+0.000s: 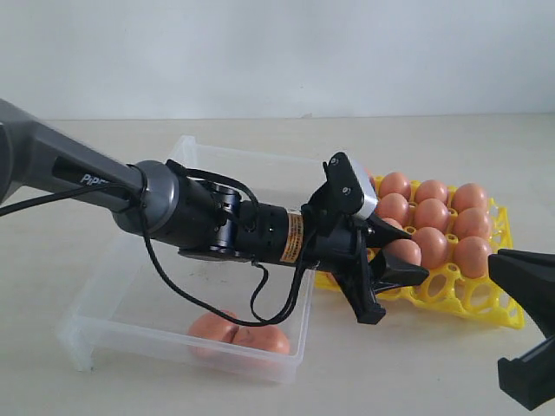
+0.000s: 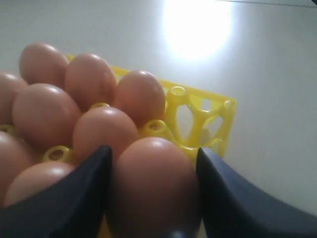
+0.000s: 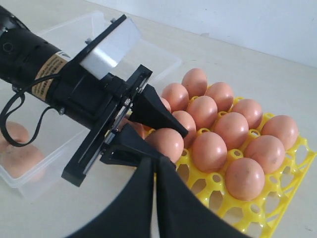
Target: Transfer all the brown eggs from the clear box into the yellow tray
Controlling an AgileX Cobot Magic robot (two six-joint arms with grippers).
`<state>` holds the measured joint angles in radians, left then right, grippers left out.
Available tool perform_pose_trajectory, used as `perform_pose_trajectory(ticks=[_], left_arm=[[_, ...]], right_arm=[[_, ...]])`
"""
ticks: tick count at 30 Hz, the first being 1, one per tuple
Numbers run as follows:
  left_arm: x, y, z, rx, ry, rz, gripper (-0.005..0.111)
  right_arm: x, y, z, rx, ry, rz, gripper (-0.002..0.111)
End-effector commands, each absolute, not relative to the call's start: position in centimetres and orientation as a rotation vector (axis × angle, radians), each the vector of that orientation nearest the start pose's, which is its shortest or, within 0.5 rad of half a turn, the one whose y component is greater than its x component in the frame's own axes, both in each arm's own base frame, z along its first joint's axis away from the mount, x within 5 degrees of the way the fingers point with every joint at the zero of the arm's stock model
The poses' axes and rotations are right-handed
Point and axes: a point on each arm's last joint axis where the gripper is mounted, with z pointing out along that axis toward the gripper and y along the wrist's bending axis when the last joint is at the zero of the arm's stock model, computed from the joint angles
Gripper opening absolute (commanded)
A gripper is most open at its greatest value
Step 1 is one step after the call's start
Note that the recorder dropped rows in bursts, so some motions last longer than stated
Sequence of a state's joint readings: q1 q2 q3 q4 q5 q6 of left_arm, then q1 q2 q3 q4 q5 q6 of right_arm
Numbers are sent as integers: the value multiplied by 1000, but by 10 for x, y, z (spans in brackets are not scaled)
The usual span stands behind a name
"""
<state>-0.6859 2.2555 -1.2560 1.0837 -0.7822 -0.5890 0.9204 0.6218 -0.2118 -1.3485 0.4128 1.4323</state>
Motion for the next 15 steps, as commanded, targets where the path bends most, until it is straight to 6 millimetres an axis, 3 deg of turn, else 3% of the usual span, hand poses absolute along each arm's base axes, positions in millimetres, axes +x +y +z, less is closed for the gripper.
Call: perform_pose_trajectory(ticks=[1, 15], left_arm=[[306, -323, 98, 1415, 1512, -886, 4], [314, -323, 99, 1384, 1518, -815, 4]], right_arm=[[98, 69, 229, -538, 1877, 277, 0], [98, 70, 229, -539, 1877, 279, 0]])
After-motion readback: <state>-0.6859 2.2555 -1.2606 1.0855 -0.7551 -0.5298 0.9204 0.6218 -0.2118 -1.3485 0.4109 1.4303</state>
